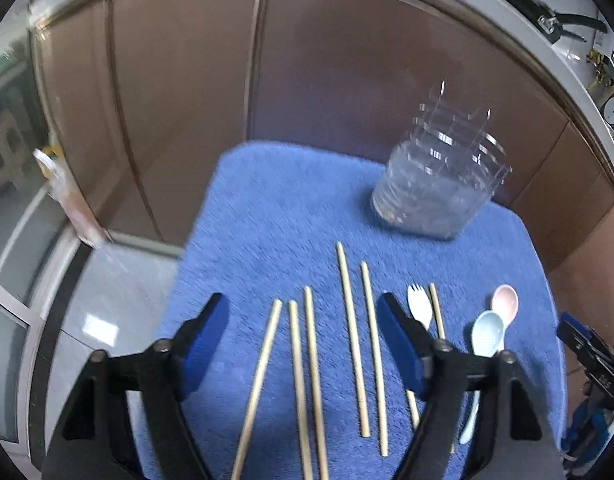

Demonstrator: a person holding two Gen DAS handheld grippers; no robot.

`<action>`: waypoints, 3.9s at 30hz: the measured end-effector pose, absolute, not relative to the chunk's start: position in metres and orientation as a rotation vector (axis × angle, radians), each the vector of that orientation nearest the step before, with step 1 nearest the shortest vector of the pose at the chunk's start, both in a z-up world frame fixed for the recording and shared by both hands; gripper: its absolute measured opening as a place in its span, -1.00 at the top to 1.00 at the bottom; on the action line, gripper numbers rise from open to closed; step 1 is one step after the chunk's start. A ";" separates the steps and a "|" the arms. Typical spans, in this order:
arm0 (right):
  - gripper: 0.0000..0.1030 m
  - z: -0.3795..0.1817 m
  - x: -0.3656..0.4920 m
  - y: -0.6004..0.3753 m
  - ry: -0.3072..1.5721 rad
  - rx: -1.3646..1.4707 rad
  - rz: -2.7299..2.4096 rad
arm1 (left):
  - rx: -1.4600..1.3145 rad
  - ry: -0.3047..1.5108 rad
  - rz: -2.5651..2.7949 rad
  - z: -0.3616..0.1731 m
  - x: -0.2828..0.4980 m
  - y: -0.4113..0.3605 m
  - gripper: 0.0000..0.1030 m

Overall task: Organize utensils
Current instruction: 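Move both grippers down toward the utensils on the blue towel, then close left gripper on a wooden chopstick while right gripper grasps the pink spoon, then lift chopstick and pink spoon and carry both over the clear utensil holder, then open left gripper dropping the chopstick while right gripper releases the pink spoon into holder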

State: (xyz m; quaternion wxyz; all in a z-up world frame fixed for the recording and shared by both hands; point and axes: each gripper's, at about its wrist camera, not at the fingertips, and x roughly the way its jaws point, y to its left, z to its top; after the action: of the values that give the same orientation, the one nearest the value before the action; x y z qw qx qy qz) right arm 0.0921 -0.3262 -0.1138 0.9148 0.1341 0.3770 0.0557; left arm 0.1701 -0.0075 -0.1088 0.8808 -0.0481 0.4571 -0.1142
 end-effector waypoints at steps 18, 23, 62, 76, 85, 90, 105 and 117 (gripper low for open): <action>0.00 -0.148 0.146 -0.339 0.924 0.339 0.216 | -0.132 1.265 -0.314 -0.161 0.231 -0.023 0.45; 0.00 -0.148 0.147 -0.340 0.930 0.335 0.228 | -0.118 1.305 -0.302 -0.171 0.238 -0.027 0.59; 0.87 -0.114 0.151 -0.321 0.926 0.063 0.204 | -0.172 1.010 -0.300 -0.095 0.172 -0.019 0.91; 0.88 -0.009 0.093 -0.301 0.643 -0.019 0.038 | -0.263 0.648 -0.345 0.043 0.130 -0.014 0.91; 0.88 0.066 0.130 -0.276 0.385 -0.072 -0.075 | -0.376 0.424 -0.313 0.103 0.188 -0.044 0.91; 0.88 0.071 0.178 -0.274 0.296 -0.104 -0.135 | -0.367 0.308 -0.228 0.100 0.233 -0.071 0.91; 0.87 -0.012 0.253 -0.260 0.311 -0.213 -0.205 | -0.267 0.232 -0.140 0.011 0.303 -0.128 0.90; 0.09 -0.035 0.241 -0.253 0.320 -0.187 -0.180 | -0.240 0.218 -0.159 -0.006 0.282 -0.116 0.34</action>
State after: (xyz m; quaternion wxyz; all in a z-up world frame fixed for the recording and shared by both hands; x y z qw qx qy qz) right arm 0.2415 -0.2529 -0.0345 0.9789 -0.0928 0.1588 -0.0892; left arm 0.2819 -0.1164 -0.0056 0.9838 -0.1193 0.1082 -0.0790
